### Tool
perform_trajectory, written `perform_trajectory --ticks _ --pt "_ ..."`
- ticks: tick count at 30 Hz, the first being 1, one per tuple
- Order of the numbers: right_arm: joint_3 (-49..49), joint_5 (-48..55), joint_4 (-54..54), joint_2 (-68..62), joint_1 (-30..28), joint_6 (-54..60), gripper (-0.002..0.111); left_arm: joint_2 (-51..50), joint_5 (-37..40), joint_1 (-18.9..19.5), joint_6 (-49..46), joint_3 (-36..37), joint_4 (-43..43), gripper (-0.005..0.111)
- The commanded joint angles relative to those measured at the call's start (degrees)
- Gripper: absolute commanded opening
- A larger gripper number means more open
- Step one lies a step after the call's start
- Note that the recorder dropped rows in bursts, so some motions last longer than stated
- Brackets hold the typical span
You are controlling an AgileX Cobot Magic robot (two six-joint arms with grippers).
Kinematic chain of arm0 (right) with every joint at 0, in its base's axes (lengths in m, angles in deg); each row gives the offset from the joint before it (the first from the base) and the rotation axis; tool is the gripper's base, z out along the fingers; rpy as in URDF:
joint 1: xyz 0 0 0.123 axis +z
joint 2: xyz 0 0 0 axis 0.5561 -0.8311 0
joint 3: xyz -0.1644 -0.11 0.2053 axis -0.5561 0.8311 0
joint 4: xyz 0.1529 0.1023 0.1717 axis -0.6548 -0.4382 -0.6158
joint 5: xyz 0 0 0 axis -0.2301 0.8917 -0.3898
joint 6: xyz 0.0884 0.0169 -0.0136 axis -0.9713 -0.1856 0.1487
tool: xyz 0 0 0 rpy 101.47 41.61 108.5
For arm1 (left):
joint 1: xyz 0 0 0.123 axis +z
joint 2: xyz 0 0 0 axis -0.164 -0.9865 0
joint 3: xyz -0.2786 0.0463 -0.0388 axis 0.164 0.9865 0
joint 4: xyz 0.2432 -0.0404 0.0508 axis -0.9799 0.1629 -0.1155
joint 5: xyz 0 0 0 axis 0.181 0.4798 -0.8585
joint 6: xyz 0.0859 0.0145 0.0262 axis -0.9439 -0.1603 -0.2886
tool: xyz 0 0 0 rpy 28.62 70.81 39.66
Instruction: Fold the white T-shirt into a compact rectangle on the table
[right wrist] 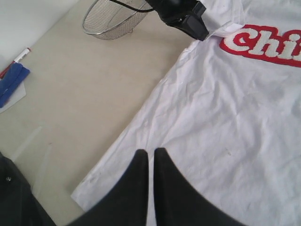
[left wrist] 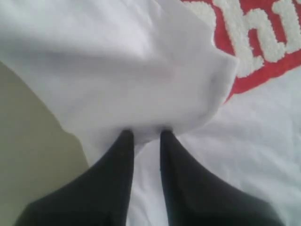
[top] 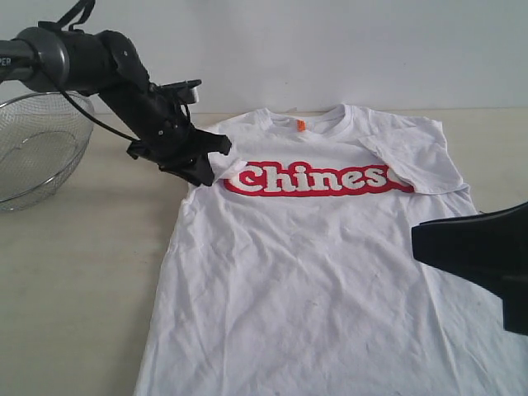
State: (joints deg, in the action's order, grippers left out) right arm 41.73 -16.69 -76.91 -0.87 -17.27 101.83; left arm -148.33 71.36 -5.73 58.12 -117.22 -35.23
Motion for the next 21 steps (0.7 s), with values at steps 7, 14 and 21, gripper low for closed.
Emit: perform_trajectory --ticks 7,14,21 --pt "0.18 0.34 -0.06 0.32 0.03 0.5 0.0 -2.11 -0.42 -0.17 4.62 0.36 -4.86 0.02" --pt "0.18 0.44 -0.06 0.32 0.03 0.61 0.0 -3.67 1.32 -0.05 13.73 0.76 -16.14 0.02" --pt "0.18 0.44 -0.06 0.32 0.03 0.61 0.0 -2.35 2.24 1.66 15.42 0.76 -12.95 0.02"
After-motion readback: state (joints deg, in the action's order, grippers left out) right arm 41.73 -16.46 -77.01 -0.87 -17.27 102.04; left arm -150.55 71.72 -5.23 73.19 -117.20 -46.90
